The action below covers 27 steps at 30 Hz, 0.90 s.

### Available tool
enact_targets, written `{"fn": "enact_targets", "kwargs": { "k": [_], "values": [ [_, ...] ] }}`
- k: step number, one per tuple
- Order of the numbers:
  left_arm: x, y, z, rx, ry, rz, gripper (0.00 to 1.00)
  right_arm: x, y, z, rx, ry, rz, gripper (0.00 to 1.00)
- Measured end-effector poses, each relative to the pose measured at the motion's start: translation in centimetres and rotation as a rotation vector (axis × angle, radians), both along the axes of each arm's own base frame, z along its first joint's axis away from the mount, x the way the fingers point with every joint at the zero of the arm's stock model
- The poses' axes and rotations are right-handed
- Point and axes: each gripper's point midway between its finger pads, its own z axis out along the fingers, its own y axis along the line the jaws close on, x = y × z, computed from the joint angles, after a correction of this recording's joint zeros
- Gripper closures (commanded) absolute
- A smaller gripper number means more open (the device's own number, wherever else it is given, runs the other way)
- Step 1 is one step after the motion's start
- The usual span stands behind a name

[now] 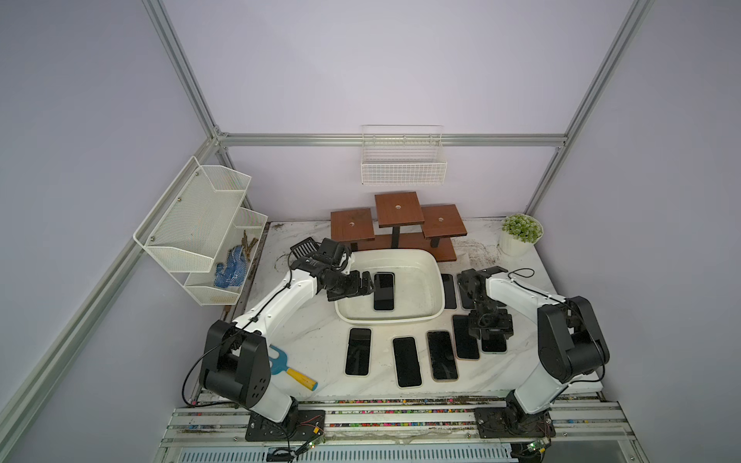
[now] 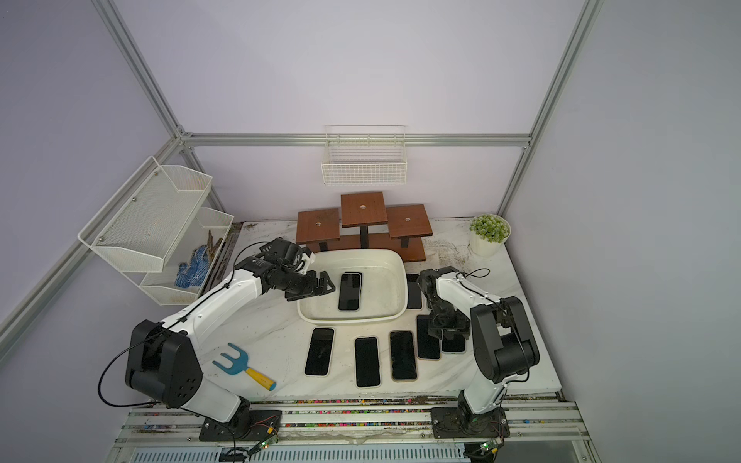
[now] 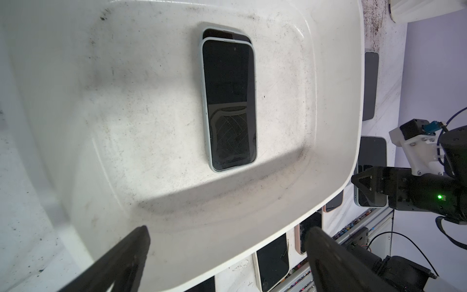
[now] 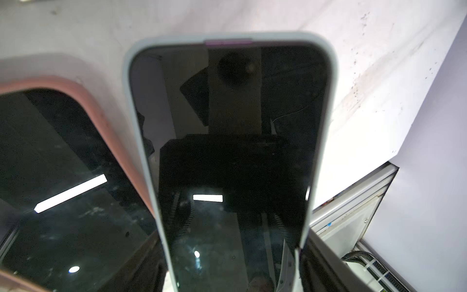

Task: Take the phone out of the storage box
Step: Place the phone at the center of the board.

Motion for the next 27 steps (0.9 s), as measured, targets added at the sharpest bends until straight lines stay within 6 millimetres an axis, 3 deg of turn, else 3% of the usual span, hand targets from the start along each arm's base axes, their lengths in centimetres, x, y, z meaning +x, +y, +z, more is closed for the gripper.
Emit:
{"fn": "enact_targets", "kwargs": {
  "k": [6,15,27],
  "values": [
    [0.0,0.5,-0.3,0.001,0.004,0.013,0.00,-1.0,0.6,-1.4,0.041,0.050,-0.006,0.35],
    [0.2,0.8,-0.3,0.001,0.002,0.023,0.00,-1.5,1.0,-1.5,0.067,0.079,0.001,0.01],
    [0.2,0.9,-0.3,0.001,0.003,0.026,0.00,-1.0,1.3,-0.9,0.087,0.050,0.002,0.00]
  ]
}}
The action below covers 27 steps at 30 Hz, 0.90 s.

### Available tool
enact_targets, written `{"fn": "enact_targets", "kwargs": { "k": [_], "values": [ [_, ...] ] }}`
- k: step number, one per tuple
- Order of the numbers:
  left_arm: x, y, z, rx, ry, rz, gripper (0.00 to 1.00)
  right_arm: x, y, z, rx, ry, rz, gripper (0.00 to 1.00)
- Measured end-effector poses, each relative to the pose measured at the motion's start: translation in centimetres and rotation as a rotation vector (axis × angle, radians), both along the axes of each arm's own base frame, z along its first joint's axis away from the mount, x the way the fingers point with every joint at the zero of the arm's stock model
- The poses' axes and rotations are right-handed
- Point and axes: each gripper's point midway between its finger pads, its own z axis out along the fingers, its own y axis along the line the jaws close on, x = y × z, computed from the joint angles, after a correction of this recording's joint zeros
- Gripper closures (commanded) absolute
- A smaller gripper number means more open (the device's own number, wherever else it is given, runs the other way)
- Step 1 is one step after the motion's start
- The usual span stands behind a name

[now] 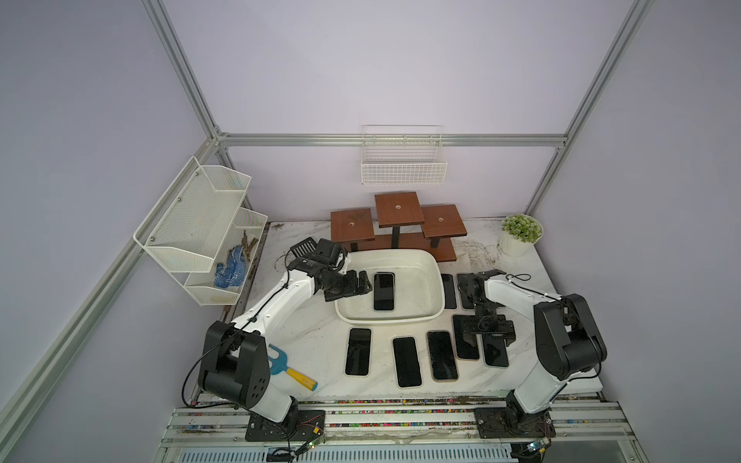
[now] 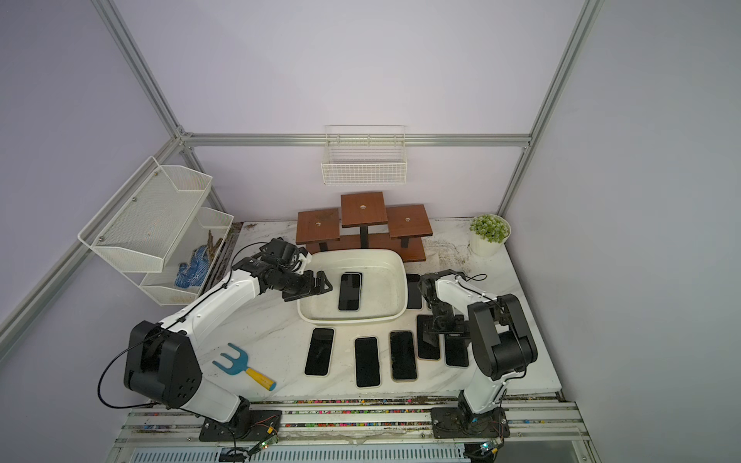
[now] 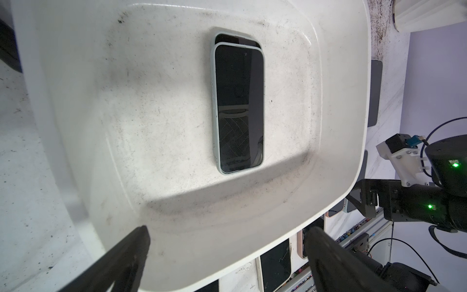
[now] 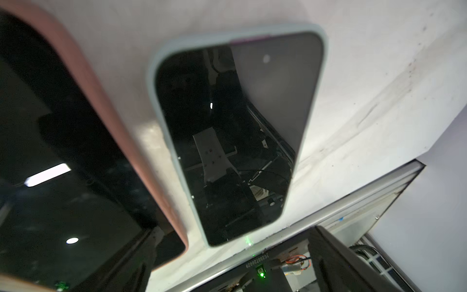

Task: Take the phone out of the storage box
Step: Place the phone at the center of the board, then pick up the phone from the storage box.

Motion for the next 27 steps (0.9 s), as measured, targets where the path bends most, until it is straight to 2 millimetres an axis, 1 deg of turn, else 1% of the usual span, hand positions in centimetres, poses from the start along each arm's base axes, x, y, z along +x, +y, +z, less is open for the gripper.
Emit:
{"fn": "enact_targets", "kwargs": {
  "k": [2,3,5,8,9,12,14,16,17,19,21,24,27],
  "values": [
    [0.0,0.0,0.0,0.000,0.000,0.000,0.00,1.2,0.8,0.9,0.034,-0.056,-0.002,0.00],
    [0.0,0.0,0.0,0.000,0.000,0.000,0.00,2.2,1.2,1.8,0.056,-0.100,-0.003,0.00],
    [0.0,0.0,0.0,0.000,0.000,0.000,0.00,4.4,2.4,4.1,0.109,-0.208,-0.003,0.00],
    [0.0,0.1,0.1,0.006,0.001,0.002,0.00,7.8,4.2,8.3,0.201,-0.376,0.004,0.00],
    [0.0,0.1,0.2,0.013,0.000,0.002,0.00,8.8,4.9,10.0,0.237,-0.437,0.010,0.00],
    [0.5,-0.5,1.5,0.037,-0.025,-0.012,0.00,10.8,6.7,14.0,0.340,-0.567,0.031,0.00],
    [1.2,-1.5,2.6,0.051,-0.051,-0.035,0.00,11.7,7.7,16.0,0.403,-0.627,0.042,0.00],
    [1.8,-2.6,3.0,0.072,-0.063,-0.062,0.00,12.2,8.6,17.2,0.453,-0.663,0.050,0.00],
    [2.0,-3.3,2.9,0.088,-0.059,-0.075,0.00,12.4,9.0,17.6,0.475,-0.675,0.055,0.00],
    [2.5,-4.3,2.1,0.124,-0.036,-0.097,0.00,12.8,9.7,18.2,0.512,-0.691,0.064,0.00],
    [2.6,-5.1,0.4,0.168,0.005,-0.117,0.00,13.1,10.2,18.7,0.541,-0.707,0.071,0.00],
    [2.4,-5.6,-2.3,0.231,0.075,-0.135,0.00,13.5,10.9,19.5,0.582,-0.740,0.084,0.00],
    [2.3,-5.7,-4.4,0.282,0.129,-0.144,0.00,13.8,11.5,20.6,0.625,-0.791,0.106,0.00]
  ]
}}
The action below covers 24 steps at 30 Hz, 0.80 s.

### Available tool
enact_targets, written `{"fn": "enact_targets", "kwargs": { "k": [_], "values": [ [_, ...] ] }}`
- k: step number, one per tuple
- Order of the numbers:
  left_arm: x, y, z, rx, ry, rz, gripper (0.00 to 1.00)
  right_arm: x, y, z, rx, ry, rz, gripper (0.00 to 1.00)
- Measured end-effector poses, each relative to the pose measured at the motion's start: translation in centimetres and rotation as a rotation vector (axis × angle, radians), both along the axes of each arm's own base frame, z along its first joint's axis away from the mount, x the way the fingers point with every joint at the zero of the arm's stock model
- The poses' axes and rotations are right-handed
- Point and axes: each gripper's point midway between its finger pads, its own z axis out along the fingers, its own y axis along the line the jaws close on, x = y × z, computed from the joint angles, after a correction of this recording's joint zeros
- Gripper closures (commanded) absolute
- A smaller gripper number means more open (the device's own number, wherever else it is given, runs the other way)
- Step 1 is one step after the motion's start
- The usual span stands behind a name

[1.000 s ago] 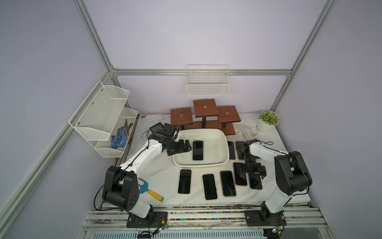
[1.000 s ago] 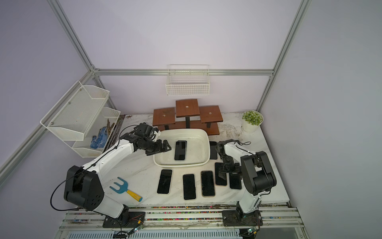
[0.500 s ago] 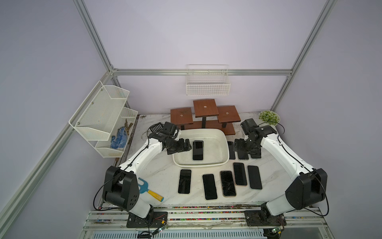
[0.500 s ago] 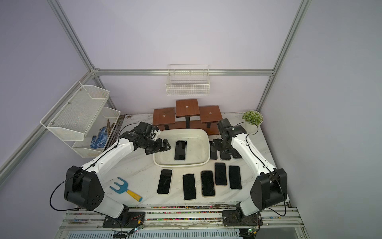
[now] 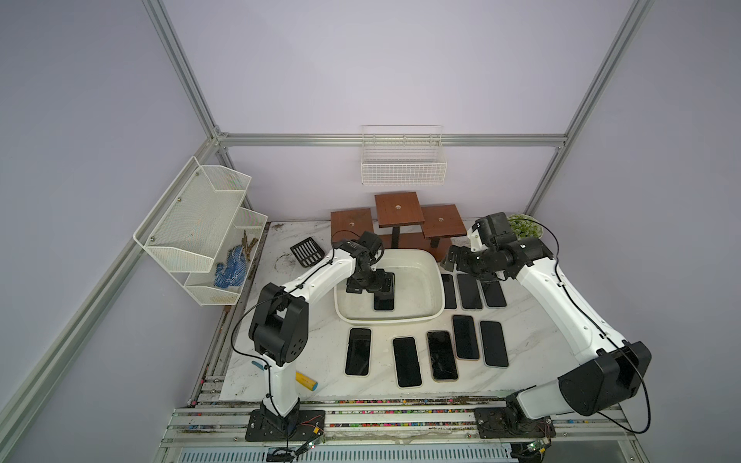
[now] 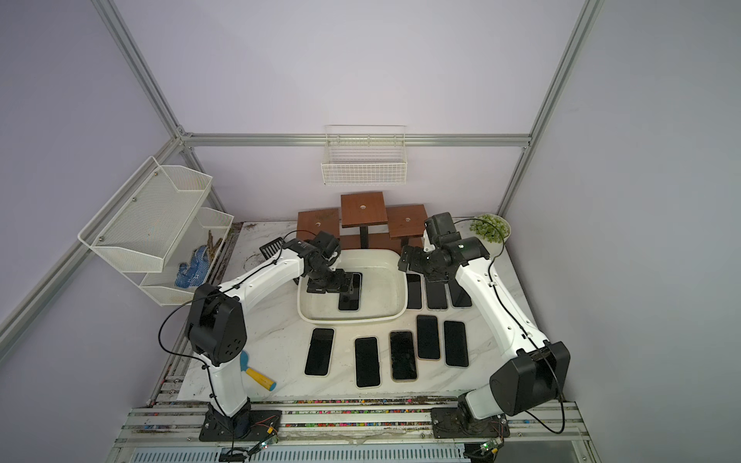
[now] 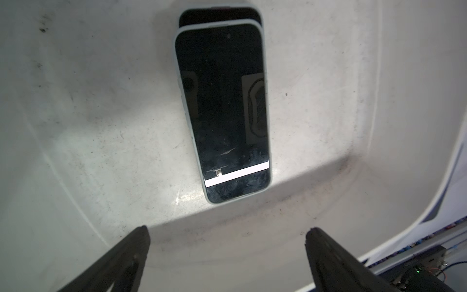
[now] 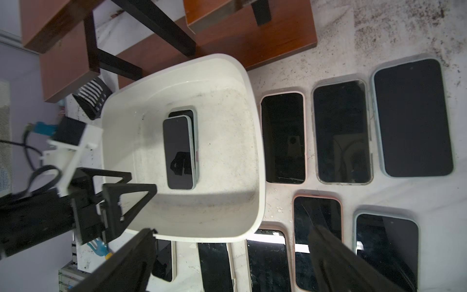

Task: Take the phone out of the storage box
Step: Pick up the phone from the storage box.

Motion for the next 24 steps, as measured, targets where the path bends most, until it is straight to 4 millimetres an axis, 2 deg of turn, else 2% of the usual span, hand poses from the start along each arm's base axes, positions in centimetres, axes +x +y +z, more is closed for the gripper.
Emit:
{"fn": "enact_targets", "kwargs": {
  "k": [4,10,24],
  "values": [
    [0.5,-0.3,-1.1,0.039,0.020,-0.004,0.00,-0.1,0.5,0.9,0.036,-0.051,0.026,0.00],
    [2.0,-1.3,-1.5,0.066,0.009,-0.009,0.00,-0.4,1.0,0.1,0.048,-0.045,0.063,0.00],
    [3.8,-2.6,-5.2,0.121,0.063,-0.023,0.01,-0.2,1.4,0.0,0.035,-0.070,0.120,0.00]
  ]
}}
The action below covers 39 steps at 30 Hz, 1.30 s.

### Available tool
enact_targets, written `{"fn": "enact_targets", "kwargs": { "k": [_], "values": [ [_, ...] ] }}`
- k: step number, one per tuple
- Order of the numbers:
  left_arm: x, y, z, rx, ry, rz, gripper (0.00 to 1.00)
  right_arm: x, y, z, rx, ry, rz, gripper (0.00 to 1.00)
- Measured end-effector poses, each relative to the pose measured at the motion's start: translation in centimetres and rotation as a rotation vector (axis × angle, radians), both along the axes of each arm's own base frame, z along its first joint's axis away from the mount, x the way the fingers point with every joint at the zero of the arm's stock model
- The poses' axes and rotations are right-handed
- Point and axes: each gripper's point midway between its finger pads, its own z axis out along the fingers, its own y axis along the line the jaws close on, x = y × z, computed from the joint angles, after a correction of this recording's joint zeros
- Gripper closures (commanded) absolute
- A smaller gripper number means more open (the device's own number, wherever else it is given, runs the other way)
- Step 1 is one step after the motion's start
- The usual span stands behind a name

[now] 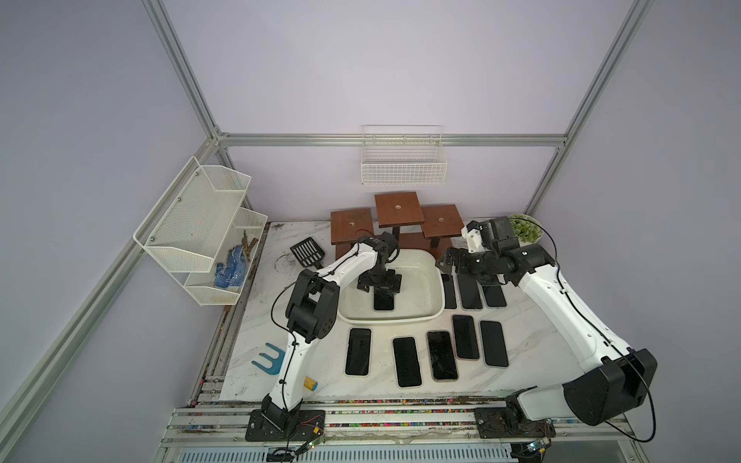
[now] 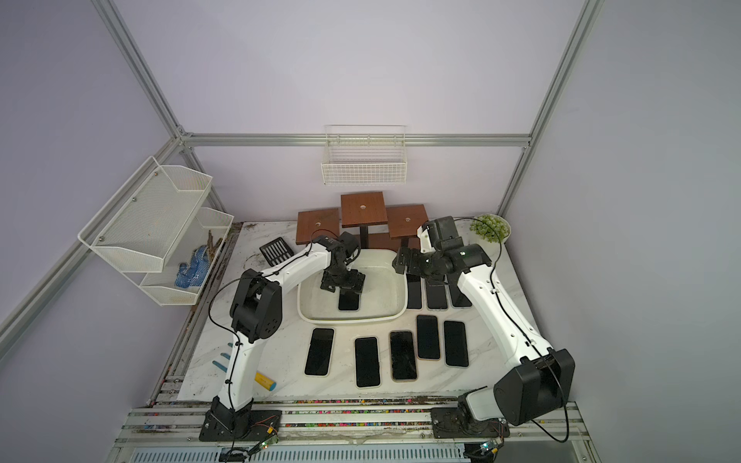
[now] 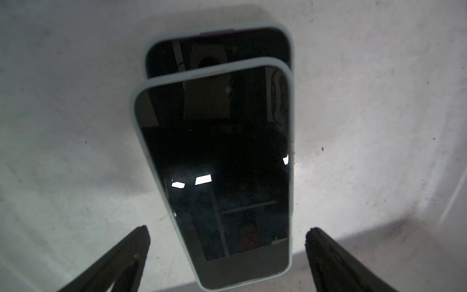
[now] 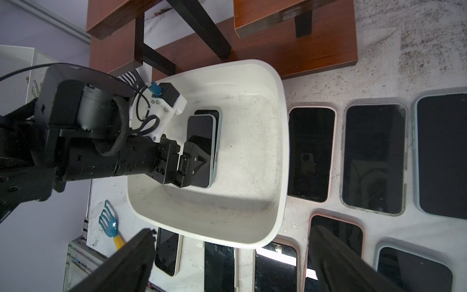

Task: Take the phone out of the storage box
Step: Pick up the phone from the storage box.

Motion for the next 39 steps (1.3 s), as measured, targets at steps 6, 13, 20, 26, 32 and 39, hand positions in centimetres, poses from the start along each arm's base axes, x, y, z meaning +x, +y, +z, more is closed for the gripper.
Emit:
{"fn": "enact_targets", "kwargs": {
  "k": [6,13,20,26,32,39],
  "values": [
    [0.4,-0.2,-0.9,0.013,0.013,-0.013,0.02,-0.1,0.0,-0.3,-0.007,0.003,0.009,0.00],
    [0.4,-0.1,-1.9,0.028,0.031,-0.015,0.05,-0.2,0.1,-0.4,-0.006,0.004,0.019,0.00],
    [0.6,-0.3,-2.0,0.028,0.030,-0.025,0.13,-0.2,0.2,-0.4,-0.005,0.004,0.029,0.00],
    [0.6,-0.5,-2.0,0.027,0.026,-0.043,0.24,-0.1,0.3,-0.8,-0.006,0.014,0.034,0.00],
    [0.6,-0.4,-2.0,0.035,0.022,-0.056,0.28,0.0,0.4,-1.2,-0.007,0.026,0.036,0.00],
    [0.9,1.4,-1.9,0.066,0.022,-0.066,0.29,0.1,0.4,-1.2,-0.006,0.026,0.036,0.00]
  ]
}}
